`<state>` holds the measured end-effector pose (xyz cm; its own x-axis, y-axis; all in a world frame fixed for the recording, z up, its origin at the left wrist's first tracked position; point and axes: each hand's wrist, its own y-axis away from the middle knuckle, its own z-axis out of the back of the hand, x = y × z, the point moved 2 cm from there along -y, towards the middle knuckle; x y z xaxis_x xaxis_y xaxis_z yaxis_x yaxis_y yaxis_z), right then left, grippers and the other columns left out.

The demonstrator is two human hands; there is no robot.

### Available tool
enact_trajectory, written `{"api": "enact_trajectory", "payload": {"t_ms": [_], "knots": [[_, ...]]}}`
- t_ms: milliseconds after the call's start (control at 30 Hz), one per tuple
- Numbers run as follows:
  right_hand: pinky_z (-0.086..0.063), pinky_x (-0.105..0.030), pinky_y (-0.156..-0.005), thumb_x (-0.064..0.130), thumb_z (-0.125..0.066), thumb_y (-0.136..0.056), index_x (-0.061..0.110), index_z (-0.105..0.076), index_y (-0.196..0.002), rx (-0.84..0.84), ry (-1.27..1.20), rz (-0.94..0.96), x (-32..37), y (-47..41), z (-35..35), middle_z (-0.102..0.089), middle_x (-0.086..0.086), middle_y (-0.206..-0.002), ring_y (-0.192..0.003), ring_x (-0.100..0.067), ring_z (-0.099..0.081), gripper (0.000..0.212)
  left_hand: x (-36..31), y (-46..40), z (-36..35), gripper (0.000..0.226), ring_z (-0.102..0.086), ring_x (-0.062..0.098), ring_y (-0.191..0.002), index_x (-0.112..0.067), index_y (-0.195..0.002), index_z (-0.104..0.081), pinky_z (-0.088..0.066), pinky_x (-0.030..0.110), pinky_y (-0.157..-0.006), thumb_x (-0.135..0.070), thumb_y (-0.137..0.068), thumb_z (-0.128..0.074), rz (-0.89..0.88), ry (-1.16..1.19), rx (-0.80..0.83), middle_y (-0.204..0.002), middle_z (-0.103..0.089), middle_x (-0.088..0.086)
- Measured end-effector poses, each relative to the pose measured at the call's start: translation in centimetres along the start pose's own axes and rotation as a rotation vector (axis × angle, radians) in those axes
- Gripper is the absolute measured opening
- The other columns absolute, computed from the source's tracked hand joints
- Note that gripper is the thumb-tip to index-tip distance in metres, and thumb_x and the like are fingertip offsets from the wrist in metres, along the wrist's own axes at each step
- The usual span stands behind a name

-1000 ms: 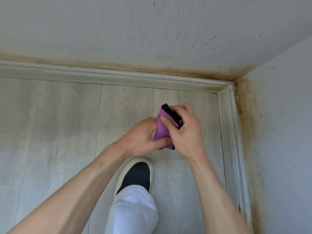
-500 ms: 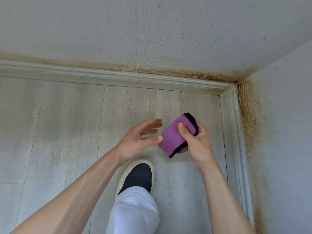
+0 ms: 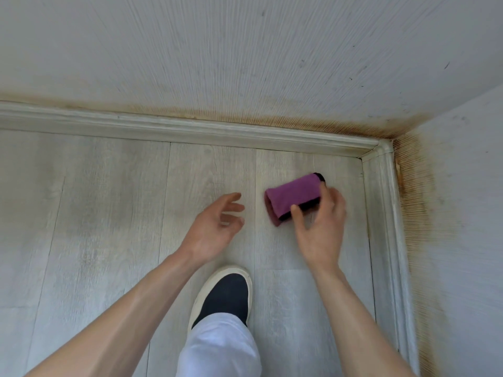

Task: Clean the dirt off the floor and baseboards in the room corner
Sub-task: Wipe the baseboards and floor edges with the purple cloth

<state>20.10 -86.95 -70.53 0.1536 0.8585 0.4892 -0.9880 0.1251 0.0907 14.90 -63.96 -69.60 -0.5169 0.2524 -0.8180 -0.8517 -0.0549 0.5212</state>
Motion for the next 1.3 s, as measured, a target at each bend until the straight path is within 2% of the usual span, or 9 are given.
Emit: {"api": "enact_trajectory", "payload": {"t_ms": [100,200,333,433,600,767,1033,1167,1300], "knots": [[-0.016,-0.049,-0.128,0.054,-0.050,-0.102,0.018,-0.031,-0.161,0.179,0.189,0.198,0.2,0.2,-3.7,-0.018,-0.009,-0.171,-0.159,-0.027,-0.009,0.072,1.0,0.6,0.0,0.042,-0.063,-0.009,-0.096,-0.036,-0.138,-0.055,-0.049,0.009,-0.081,-0.022,-0.099,-0.064,0.047,0.005,0.000,-0.115,-0.068,-0.019],[-0.006,-0.050,-0.129,0.058,-0.042,-0.103,0.017,-0.025,-0.163,0.180,0.259,0.234,1.1,-0.9,-5.9,-0.014,-0.011,-0.171,-0.159,-0.031,-0.003,0.075,1.4,1.0,0.0,0.041,-0.069,0.001,-0.093,-0.037,-0.135,-0.057,-0.052,0.017,-0.084,-0.020,-0.098,-0.063,0.073,0.037,-0.004,-0.109,-0.070,-0.018],[-0.032,-0.055,-0.121,0.048,-0.055,-0.103,0.011,-0.038,-0.157,0.194,0.224,0.445,5.8,-2.9,-7.9,-0.029,-0.015,-0.166,-0.154,-0.038,-0.024,0.068,1.7,1.2,0.4,0.042,-0.072,0.008,-0.088,-0.037,-0.133,-0.058,-0.054,0.027,-0.085,-0.015,-0.097,-0.061,0.082,0.055,-0.022,-0.103,-0.071,-0.018],[-0.048,-0.046,-0.108,0.043,-0.070,-0.094,0.012,-0.045,-0.151,0.183,0.117,0.453,9.2,-3.7,-9.0,-0.040,-0.013,-0.152,-0.141,-0.033,-0.040,0.069,1.8,1.1,1.1,0.043,-0.072,0.007,-0.087,-0.037,-0.133,-0.058,-0.056,0.030,-0.085,-0.013,-0.097,-0.060,0.096,0.054,-0.063,-0.103,-0.072,-0.015],[-0.046,-0.046,-0.108,0.034,-0.069,-0.094,0.011,-0.060,-0.136,0.099,0.248,0.701,8.5,-3.9,-9.7,-0.056,-0.010,-0.138,-0.134,-0.032,-0.048,0.049,1.8,0.9,2.2,0.041,-0.072,0.008,-0.084,-0.038,-0.129,-0.060,-0.059,0.036,-0.084,-0.012,-0.097,-0.059,0.115,0.053,-0.132,-0.101,-0.072,-0.014],[-0.052,-0.042,-0.081,0.010,-0.073,-0.086,0.014,-0.063,-0.134,0.038,0.452,0.856,9.3,-7.6,-9.5,-0.061,-0.005,-0.127,-0.109,-0.028,-0.059,0.049,1.2,0.4,2.0,0.039,-0.072,0.008,-0.081,-0.037,-0.128,-0.061,-0.059,0.037,-0.084,-0.012,-0.098,-0.058,0.120,0.045,-0.140,-0.099,-0.073,-0.012],[-0.051,-0.045,-0.065,0.000,-0.072,-0.084,0.006,-0.066,-0.118,0.016,0.589,0.503,0.7,-11.3,-1.6,-0.059,-0.018,-0.111,-0.093,-0.040,-0.058,0.035,1.0,-0.1,2.3,0.036,-0.071,0.006,-0.080,-0.035,-0.127,-0.061,-0.059,0.036,-0.083,-0.013,-0.099,-0.057,0.111,0.043,-0.171,-0.096,-0.073,-0.012],[-0.049,-0.043,-0.067,0.008,-0.074,-0.083,0.008,-0.068,-0.114,0.031,0.530,0.701,5.9,-9.3,-4.3,-0.059,-0.016,-0.109,-0.090,-0.036,-0.059,0.031,1.1,0.7,1.5,0.035,-0.071,0.007,-0.080,-0.037,-0.125,-0.061,-0.057,0.028,-0.080,-0.014,-0.099,-0.058,0.098,0.046,-0.141,-0.095,-0.072,-0.015],[-0.049,-0.040,-0.061,0.002,-0.081,-0.070,0.008,-0.071,-0.104,0.095,0.584,0.781,9.6,-8.7,-7.6,-0.062,-0.013,-0.103,-0.083,-0.032,-0.061,0.035,1.7,1.3,1.7,0.035,-0.071,0.008,-0.081,-0.037,-0.125,-0.061,-0.055,0.024,-0.078,-0.014,-0.099,-0.058,0.103,0.020,-0.115,-0.094,-0.071,-0.019]]}}
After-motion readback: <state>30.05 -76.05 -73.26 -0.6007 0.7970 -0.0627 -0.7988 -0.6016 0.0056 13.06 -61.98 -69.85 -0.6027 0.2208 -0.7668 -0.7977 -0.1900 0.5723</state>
